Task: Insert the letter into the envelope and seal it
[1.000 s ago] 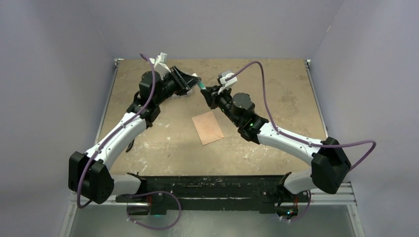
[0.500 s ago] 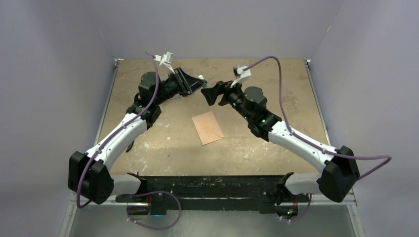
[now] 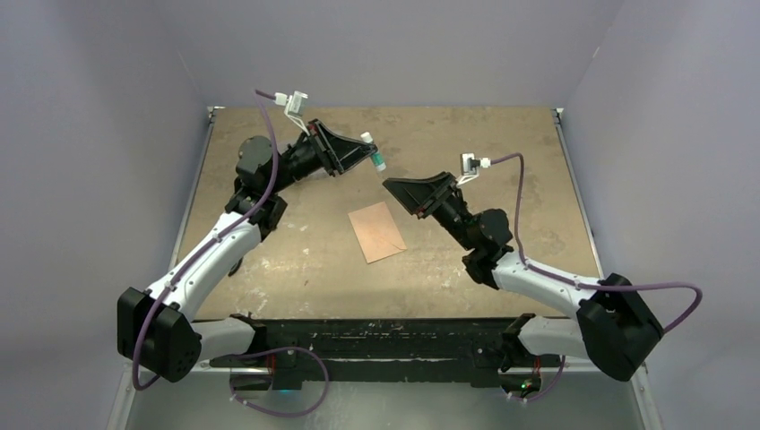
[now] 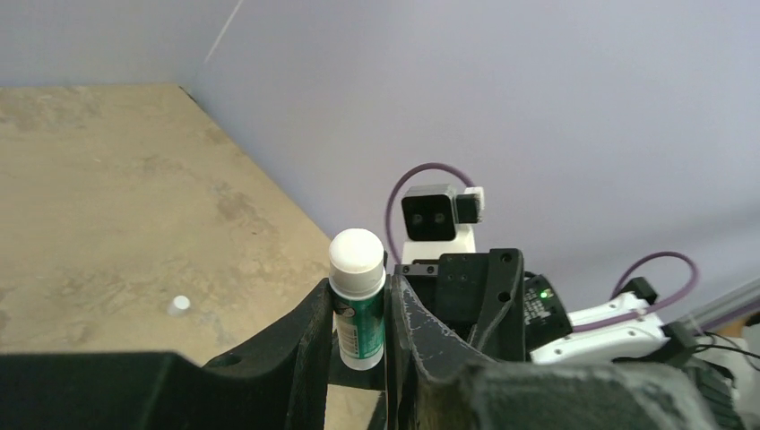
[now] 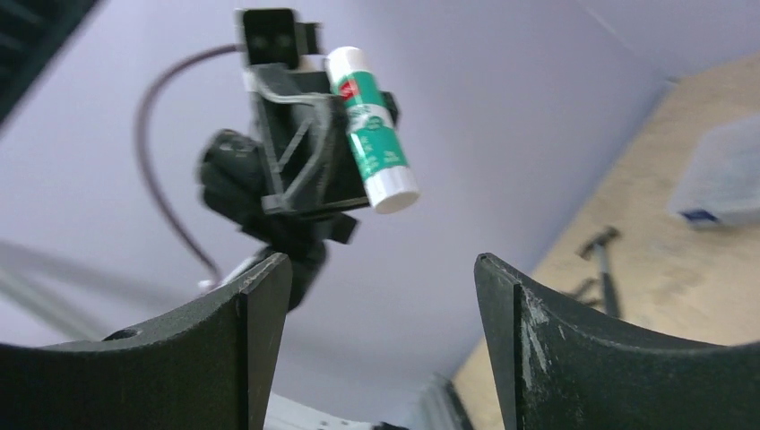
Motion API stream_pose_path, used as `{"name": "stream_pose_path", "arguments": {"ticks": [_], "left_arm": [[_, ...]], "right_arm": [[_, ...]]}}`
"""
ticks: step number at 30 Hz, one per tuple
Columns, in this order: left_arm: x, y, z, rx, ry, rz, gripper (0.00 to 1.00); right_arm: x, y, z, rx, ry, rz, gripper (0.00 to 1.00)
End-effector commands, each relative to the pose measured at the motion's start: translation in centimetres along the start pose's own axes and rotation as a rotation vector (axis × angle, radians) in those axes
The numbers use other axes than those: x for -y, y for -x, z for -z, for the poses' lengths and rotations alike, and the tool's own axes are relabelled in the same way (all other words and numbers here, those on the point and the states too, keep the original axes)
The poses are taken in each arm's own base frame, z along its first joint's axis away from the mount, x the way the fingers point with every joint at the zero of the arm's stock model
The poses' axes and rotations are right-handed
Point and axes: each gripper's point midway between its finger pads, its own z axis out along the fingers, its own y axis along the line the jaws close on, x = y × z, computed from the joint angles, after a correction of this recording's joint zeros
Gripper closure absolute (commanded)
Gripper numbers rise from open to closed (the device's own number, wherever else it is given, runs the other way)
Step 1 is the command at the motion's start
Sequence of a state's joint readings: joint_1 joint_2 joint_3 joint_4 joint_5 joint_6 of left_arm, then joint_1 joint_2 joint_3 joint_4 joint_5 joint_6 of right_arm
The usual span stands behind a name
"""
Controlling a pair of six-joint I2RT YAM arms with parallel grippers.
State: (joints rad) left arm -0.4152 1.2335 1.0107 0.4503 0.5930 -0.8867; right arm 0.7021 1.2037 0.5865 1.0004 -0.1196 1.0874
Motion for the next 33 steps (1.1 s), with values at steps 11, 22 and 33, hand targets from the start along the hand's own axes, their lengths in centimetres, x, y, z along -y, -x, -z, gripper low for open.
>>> {"name": "stream_pose_path", "arguments": {"ticks": [11, 22, 33], "left_arm": [[4.1, 1.0, 0.3, -0.004, -0.129, 0.191, 1.0], [4.2, 0.7, 0.7, -0.012, -0.12, 0.181, 1.0], [4.1, 0.8, 0.7, -0.006, -0.115, 0.177, 1.0]], "right_arm": [[-7.2, 2.4, 0.6, 0.088, 0.382, -0.22, 0.34], [-7.2, 2.7, -1.3, 0.073, 0.331, -0.199, 0.6], [-5.4, 2.4, -2.1, 0.065, 0.244, -0.204, 0.46]]}}
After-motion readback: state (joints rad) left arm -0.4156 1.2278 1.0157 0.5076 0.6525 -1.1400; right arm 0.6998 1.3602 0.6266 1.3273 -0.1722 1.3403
